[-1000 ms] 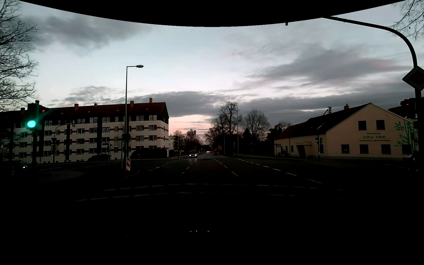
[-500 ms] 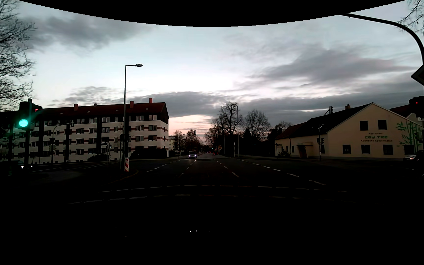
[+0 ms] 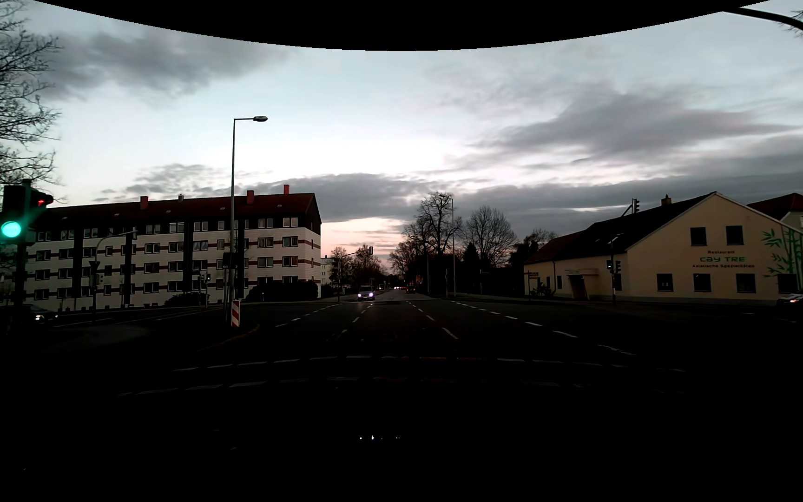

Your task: Follow the waypoints while adhering to traffic rules and regulations

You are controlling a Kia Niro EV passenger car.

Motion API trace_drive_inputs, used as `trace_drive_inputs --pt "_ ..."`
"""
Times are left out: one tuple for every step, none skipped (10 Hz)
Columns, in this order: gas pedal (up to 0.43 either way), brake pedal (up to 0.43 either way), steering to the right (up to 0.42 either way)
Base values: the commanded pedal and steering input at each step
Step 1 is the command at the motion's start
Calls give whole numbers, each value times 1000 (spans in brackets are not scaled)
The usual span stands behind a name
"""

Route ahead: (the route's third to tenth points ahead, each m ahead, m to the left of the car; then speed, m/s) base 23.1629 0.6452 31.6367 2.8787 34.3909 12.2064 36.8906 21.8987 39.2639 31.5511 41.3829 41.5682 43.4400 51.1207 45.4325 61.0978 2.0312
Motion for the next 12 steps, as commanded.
trace_drive_inputs --pt "248 0 -62" --pt "248 0 -68" --pt "248 0 -71" --pt "248 0 -72" --pt "240 0 -72" --pt "240 0 -72" --pt "228 0 -72" --pt "197 0 -72" --pt "189 0 -72" --pt "177 0 -72" --pt "177 0 -72" --pt "169 0 -71"
